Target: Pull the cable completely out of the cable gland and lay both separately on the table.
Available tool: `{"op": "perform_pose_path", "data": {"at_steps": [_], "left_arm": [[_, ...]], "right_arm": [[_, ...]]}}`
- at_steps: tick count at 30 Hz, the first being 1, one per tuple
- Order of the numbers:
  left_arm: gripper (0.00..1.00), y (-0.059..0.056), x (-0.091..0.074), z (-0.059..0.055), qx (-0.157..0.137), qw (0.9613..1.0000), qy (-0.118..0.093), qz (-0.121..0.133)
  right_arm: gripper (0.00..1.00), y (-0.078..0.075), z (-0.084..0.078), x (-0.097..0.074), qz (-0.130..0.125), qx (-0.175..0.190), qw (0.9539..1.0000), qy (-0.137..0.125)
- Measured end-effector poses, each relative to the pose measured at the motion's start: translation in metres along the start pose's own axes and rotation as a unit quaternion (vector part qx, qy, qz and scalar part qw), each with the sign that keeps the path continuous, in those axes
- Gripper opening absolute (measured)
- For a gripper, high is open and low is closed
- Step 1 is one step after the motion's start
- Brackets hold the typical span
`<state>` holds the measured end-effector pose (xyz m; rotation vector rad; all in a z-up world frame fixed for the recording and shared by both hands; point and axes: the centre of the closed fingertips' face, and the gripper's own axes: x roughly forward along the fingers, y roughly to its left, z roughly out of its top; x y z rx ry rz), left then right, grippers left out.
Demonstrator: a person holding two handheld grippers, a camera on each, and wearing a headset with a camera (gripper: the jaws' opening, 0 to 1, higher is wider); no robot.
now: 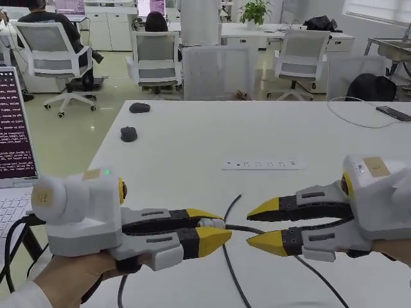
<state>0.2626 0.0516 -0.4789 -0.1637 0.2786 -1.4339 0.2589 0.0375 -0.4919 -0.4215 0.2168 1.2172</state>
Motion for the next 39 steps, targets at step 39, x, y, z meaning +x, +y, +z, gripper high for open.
{"op": "perform_pose_path", "data": {"at_steps": [39], "left_arm": [[0.17, -0.003, -0.001, 0.0, 0.008, 0.9999, 0.007, -0.007]], "right_arm": [[0.03, 0.006, -0.003, 0.015, 0.032, 0.016, 0.9994, 0.002]]}}
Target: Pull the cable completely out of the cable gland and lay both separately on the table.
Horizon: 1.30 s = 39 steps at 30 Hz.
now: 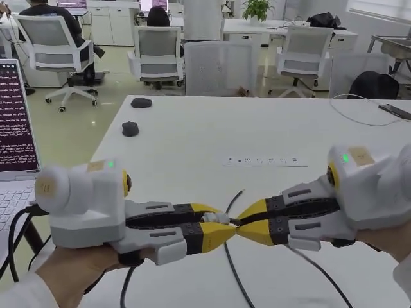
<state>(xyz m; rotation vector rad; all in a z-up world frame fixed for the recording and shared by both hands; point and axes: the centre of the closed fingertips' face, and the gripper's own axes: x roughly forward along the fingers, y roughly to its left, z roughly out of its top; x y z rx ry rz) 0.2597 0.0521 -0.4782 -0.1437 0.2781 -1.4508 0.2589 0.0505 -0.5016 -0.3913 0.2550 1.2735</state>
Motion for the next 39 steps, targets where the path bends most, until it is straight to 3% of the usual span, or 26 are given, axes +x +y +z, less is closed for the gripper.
{"op": "perform_pose_path", "data": {"at_steps": [12, 24, 39], "left_arm": [[0.17, 0.006, -0.014, 0.001, 0.002, 0.9999, -0.006, 0.012], [0.17, 0.009, -0.02, 0.003, -0.002, 0.9997, -0.011, 0.02], [0.17, 0.004, -0.017, 0.003, -0.002, 0.9999, -0.007, 0.009]], "right_arm": [[0.03, -0.007, -0.039, -0.009, -0.011, 0.029, 0.9989, 0.036], [0.03, -0.009, -0.07, -0.019, -0.027, 0.07, 0.996, 0.048], [0.06, -0.005, -0.074, -0.02, -0.026, 0.093, 0.9943, 0.046]]}}
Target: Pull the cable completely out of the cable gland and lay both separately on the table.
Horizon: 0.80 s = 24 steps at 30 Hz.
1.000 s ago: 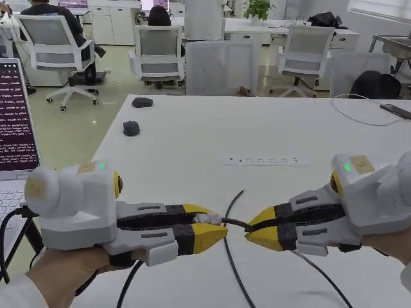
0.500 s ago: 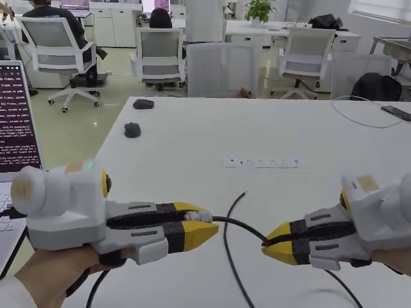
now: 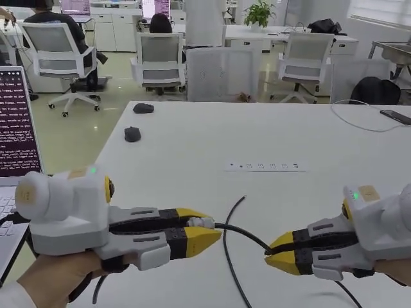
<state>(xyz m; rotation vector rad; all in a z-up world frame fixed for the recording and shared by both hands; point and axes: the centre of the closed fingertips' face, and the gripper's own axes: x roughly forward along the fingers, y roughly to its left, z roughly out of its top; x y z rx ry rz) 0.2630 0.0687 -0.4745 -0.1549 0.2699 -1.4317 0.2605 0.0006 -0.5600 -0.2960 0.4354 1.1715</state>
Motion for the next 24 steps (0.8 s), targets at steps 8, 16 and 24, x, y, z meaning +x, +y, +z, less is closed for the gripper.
{"op": "perform_pose_path", "data": {"at_steps": [8, 16, 24], "left_arm": [[0.17, -0.005, 0.007, -0.002, 0.003, 0.9999, 0.002, -0.011], [0.17, -0.005, 0.01, -0.007, 0.003, 0.9998, 0.012, -0.014], [0.17, -0.005, 0.012, -0.008, 0.002, 0.9998, 0.011, -0.017]], "right_arm": [[0.3, 0.001, 0.002, 0.009, -0.013, -0.039, 0.9984, 0.039], [0.31, 0.006, 0.048, 0.004, -0.014, -0.057, 0.9979, -0.027], [0.28, 0.021, 0.085, 0.004, 0.008, -0.092, 0.9935, -0.067]]}}
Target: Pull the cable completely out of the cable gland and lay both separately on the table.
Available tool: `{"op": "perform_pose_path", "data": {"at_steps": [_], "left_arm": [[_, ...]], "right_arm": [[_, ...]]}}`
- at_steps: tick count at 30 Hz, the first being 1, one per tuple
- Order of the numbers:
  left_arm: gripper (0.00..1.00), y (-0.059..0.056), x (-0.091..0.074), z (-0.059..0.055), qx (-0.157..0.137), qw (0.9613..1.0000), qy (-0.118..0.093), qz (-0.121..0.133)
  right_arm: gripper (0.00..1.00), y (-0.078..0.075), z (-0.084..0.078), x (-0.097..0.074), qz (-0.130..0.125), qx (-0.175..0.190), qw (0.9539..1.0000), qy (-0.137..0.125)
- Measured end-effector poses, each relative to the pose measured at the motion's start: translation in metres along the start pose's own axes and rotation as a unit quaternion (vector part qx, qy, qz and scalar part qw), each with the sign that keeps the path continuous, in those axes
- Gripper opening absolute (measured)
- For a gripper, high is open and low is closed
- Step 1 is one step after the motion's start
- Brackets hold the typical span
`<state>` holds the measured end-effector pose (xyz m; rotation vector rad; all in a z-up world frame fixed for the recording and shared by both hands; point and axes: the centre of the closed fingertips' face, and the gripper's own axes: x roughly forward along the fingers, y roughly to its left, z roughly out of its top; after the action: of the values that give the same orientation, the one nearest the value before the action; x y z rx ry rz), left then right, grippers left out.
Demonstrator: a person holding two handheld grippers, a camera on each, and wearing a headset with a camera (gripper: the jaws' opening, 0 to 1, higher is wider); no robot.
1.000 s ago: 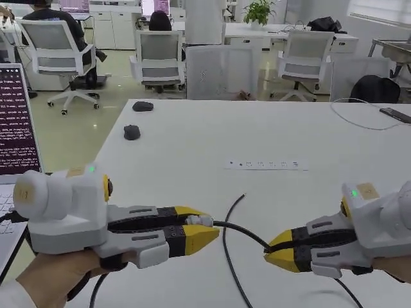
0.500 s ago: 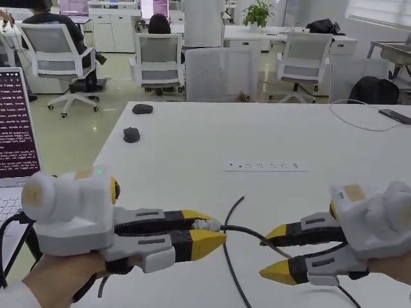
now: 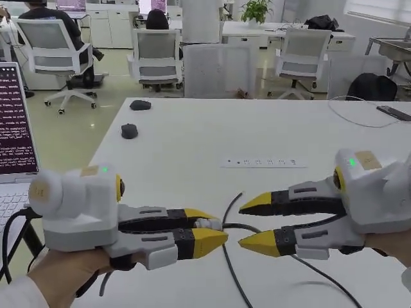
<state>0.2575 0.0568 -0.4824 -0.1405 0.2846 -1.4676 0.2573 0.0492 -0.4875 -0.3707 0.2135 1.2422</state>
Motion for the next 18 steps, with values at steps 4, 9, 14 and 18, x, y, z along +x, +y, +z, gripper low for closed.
{"op": "perform_pose_path", "data": {"at_steps": [4, 9, 14, 18], "left_arm": [[0.17, -0.003, 0.001, 0.001, 0.005, 1.0, -0.001, -0.006], [0.17, -0.004, 0.0, 0.001, 0.013, 0.9999, 0.001, -0.009], [0.17, -0.002, -0.002, 0.002, 0.011, 0.9999, -0.005, -0.003], [0.17, 0.0, -0.001, 0.002, 0.006, 1.0, -0.004, -0.001]], "right_arm": [[0.22, 0.003, 0.0, 0.007, 0.014, -0.017, 0.9997, 0.007], [0.06, 0.004, -0.004, 0.013, 0.022, -0.025, 0.9993, 0.016], [0.05, 0.003, -0.003, 0.013, 0.024, -0.019, 0.9995, 0.012], [0.04, 0.004, -0.004, 0.013, 0.025, -0.03, 0.9991, 0.015]]}}
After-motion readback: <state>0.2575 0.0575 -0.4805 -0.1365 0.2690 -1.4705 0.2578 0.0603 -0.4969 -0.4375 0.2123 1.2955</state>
